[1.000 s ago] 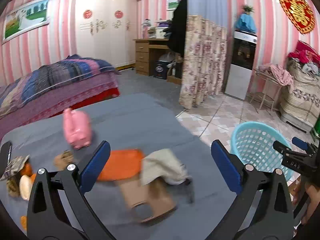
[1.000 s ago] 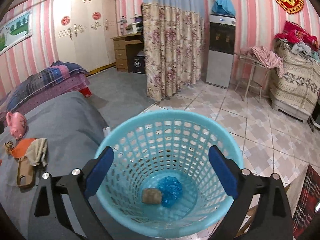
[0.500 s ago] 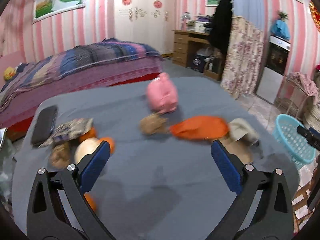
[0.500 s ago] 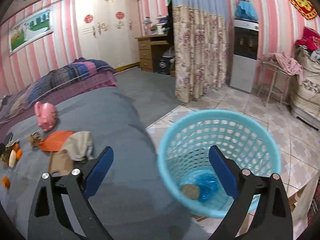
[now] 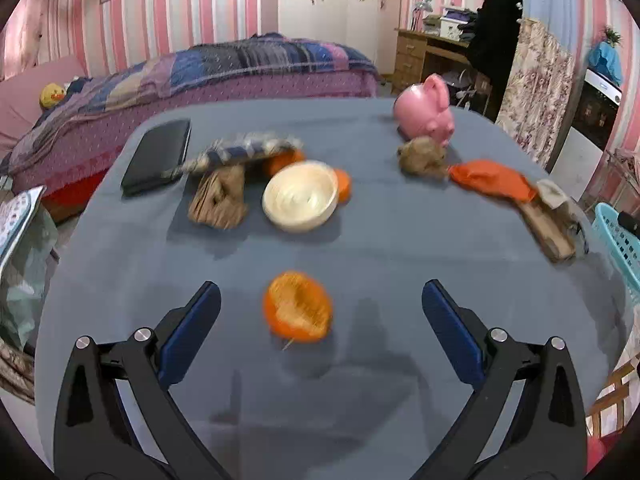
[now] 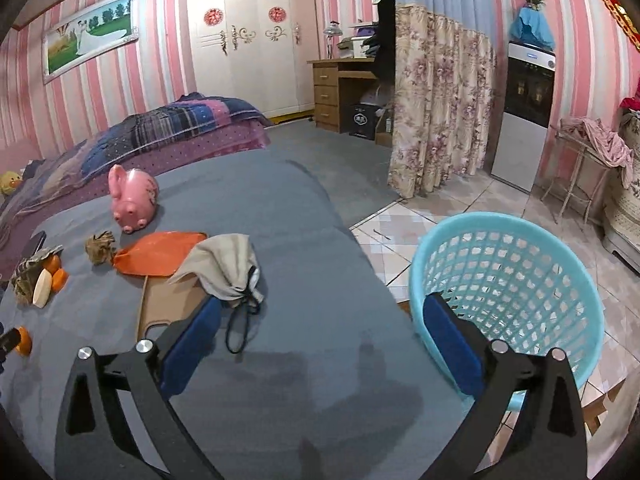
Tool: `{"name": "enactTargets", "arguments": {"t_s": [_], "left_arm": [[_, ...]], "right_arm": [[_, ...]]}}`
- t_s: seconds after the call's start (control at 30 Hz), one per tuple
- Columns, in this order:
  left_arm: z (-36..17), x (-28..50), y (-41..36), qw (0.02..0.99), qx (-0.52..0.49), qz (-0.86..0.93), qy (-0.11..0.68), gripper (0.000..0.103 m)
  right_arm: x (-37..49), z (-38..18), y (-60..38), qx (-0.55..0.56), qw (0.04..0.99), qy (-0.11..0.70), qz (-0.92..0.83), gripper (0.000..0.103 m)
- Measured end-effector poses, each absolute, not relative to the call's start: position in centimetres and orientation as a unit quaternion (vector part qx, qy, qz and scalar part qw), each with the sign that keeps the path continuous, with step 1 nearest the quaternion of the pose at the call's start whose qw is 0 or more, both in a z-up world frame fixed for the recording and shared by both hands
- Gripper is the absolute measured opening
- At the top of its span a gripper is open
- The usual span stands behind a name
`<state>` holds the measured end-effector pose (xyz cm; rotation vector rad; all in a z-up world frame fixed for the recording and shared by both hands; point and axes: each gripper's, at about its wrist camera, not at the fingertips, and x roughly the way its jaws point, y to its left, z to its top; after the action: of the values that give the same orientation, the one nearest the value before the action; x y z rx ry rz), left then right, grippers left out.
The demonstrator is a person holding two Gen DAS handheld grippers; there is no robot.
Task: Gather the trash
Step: 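Grasp the orange peel with the left gripper while the right gripper grasps the beige mask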
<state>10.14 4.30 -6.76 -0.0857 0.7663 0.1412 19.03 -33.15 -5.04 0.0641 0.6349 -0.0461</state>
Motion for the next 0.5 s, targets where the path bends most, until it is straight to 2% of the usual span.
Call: {"name": "enactTargets", "arguments": {"t_s": [0.07,0.17,0.23,0.27,0.3,0.4,0.43,0.5], "left_arm": [[-7.4,9.7,4.8,0.921,-0.045,0.071,0.381,0.097],[-8.0,9.5,5.1,0.918,-0.053,0.070,0.387,0.087],[-8.3,9.8,5.1,0.915,-0.057,0.060,0.394,0.069],[-8.4,10.0,5.0,0.913,-0.054,0.055,0.400,0.064],[-8.6,10.2,4.9,0.912,-0.052,0.052,0.403,0.054],[-8.9,10.6,4.6,0.909,-0.038,0.054,0.411,0.043],[-8.8,10.7,4.6,0.910,-0.035,0.053,0.410,0.035],[-8.3,11.0,4.8,0.911,-0.034,0.048,0.408,0.033]], "right_arm": [[19.1,-5.2,-32.8,0.026,0.949,0.314,-0.024,0.099],[19.2,-5.3,-32.4,0.022,0.947,0.320,-0.022,0.099],[19.6,-5.6,-32.2,0.025,0.944,0.329,-0.018,0.099],[19.7,-5.7,-32.1,0.026,0.943,0.332,-0.015,0.099],[20.0,-5.9,-32.0,0.028,0.941,0.336,-0.011,0.099],[20.4,-6.1,-31.7,0.029,0.940,0.339,0.003,0.099],[20.5,-6.1,-31.5,0.026,0.941,0.338,0.006,0.099],[20.9,-6.3,-31.1,0.020,0.941,0.338,0.011,0.099]]}}
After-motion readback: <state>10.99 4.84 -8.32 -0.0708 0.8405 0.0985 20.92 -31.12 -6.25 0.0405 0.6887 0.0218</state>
